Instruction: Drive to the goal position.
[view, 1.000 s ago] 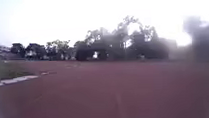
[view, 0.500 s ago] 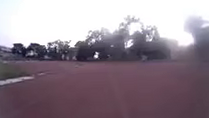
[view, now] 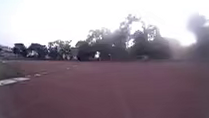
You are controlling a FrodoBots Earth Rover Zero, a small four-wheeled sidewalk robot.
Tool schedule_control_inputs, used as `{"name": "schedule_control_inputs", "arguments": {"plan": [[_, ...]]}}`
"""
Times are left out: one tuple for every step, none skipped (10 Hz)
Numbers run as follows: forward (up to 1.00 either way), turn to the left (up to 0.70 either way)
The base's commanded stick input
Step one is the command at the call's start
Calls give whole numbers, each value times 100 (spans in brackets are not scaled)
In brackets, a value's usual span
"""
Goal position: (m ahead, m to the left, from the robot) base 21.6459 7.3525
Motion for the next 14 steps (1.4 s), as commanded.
{"name": "schedule_control_inputs", "arguments": {"plan": [[70, 0], [70, 0], [70, -1], [70, -3], [70, -15], [70, -21], [70, -8], [70, 0], [70, 0], [70, 0], [70, 0], [70, 0], [70, 0], [70, 0]]}}
